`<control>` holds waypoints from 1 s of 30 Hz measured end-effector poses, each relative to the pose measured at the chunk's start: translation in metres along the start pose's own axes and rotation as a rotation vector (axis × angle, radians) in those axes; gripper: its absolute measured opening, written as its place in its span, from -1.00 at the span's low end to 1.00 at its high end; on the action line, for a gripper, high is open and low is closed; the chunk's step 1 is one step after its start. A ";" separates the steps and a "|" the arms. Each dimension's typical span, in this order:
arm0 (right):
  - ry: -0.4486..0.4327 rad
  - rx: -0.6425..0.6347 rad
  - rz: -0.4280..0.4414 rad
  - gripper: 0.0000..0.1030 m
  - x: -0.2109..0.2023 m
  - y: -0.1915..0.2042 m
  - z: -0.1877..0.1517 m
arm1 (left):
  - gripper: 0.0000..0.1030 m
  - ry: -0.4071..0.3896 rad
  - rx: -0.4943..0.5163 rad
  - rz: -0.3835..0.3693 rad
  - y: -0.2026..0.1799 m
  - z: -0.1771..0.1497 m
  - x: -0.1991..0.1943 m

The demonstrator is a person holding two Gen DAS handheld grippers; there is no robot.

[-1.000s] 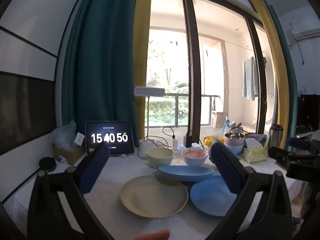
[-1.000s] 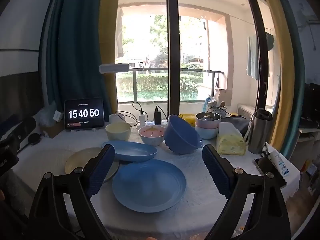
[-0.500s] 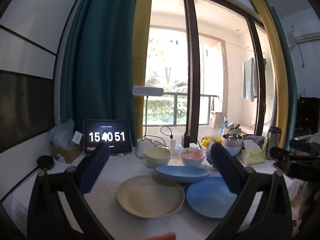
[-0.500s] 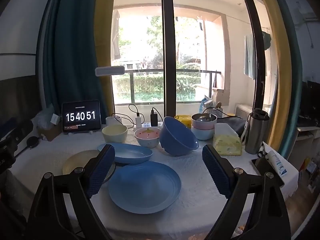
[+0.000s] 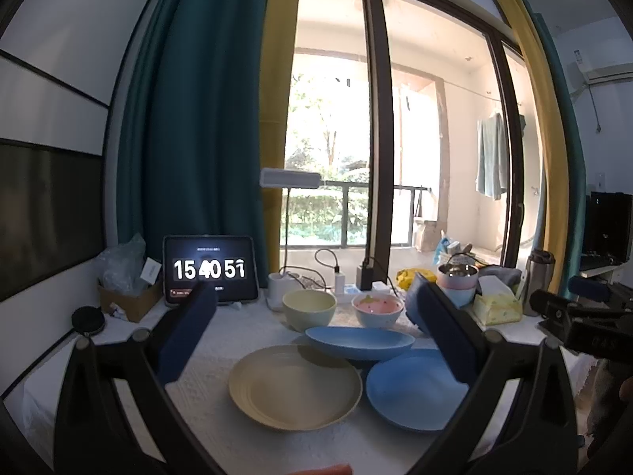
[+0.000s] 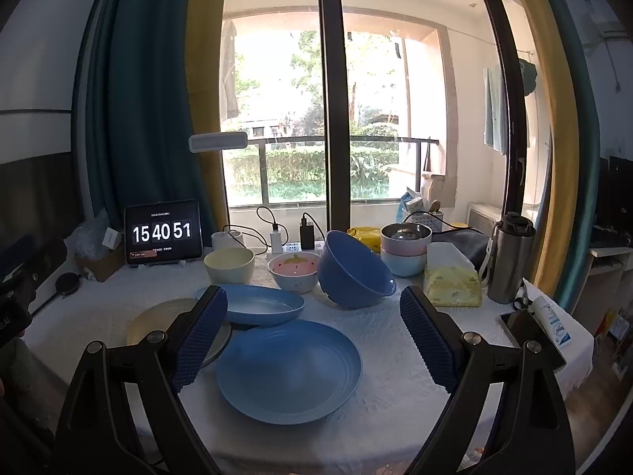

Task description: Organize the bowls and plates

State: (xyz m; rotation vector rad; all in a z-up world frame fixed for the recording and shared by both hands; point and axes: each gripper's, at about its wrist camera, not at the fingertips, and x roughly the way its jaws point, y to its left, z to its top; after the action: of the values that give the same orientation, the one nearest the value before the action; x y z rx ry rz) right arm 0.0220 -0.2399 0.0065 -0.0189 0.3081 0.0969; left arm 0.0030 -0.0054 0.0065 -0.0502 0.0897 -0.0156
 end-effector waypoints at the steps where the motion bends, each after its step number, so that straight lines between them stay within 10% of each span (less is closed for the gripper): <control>1: 0.001 0.000 0.000 0.78 0.000 0.000 0.000 | 0.99 0.002 -0.001 -0.002 -0.001 0.000 0.000; 30: 0.004 0.001 0.004 0.78 0.000 0.004 0.001 | 0.99 0.019 -0.003 -0.014 0.002 0.001 -0.002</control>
State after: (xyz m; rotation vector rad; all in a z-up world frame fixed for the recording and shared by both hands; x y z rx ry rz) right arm 0.0219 -0.2361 0.0071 -0.0171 0.3118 0.1005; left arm 0.0015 -0.0030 0.0076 -0.0540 0.1087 -0.0296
